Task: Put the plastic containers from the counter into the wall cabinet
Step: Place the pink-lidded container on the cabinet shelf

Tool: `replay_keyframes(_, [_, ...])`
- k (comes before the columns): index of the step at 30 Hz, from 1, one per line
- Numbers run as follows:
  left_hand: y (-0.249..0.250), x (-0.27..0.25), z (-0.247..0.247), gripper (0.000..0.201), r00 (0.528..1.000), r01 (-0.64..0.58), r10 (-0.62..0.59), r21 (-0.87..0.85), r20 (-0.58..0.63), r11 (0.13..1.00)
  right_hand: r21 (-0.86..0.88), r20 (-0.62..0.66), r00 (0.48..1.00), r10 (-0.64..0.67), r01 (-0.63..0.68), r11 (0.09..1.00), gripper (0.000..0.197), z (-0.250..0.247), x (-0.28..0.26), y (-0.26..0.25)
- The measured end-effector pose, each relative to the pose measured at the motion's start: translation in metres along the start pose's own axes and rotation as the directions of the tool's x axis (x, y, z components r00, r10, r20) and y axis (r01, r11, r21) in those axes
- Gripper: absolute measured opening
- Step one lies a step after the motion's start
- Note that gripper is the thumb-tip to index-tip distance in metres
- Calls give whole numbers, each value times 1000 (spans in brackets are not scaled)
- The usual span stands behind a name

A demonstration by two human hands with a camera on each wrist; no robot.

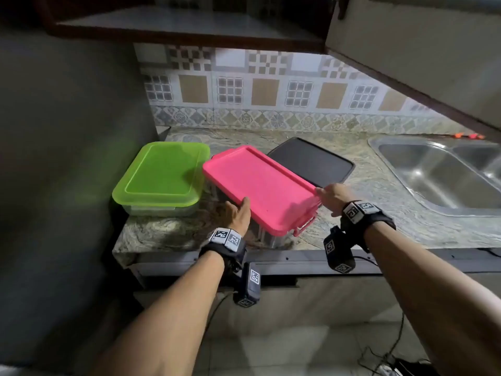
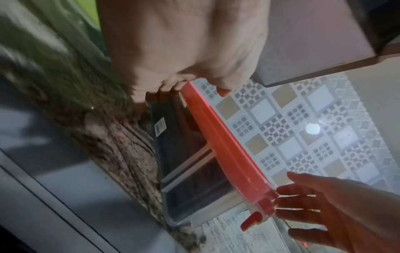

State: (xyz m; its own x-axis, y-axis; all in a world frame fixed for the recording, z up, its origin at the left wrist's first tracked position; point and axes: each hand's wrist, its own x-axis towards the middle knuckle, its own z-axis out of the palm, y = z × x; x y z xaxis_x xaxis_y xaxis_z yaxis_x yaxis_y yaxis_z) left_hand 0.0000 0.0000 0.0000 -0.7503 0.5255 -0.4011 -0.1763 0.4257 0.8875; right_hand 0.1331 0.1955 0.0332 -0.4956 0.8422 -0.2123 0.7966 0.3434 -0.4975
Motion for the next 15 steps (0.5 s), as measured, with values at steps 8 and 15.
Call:
replay_keyframes(8, [-6, 11, 14, 52, 997, 71, -72, -117, -4, 991, 197, 144, 989, 44, -72, 978, 51, 5, 23, 1])
replay_keyframes(15, [-6, 4, 8, 65, 996, 43, -57, -213, -63, 976, 423, 243, 969, 44, -147, 894, 46, 12, 18, 0])
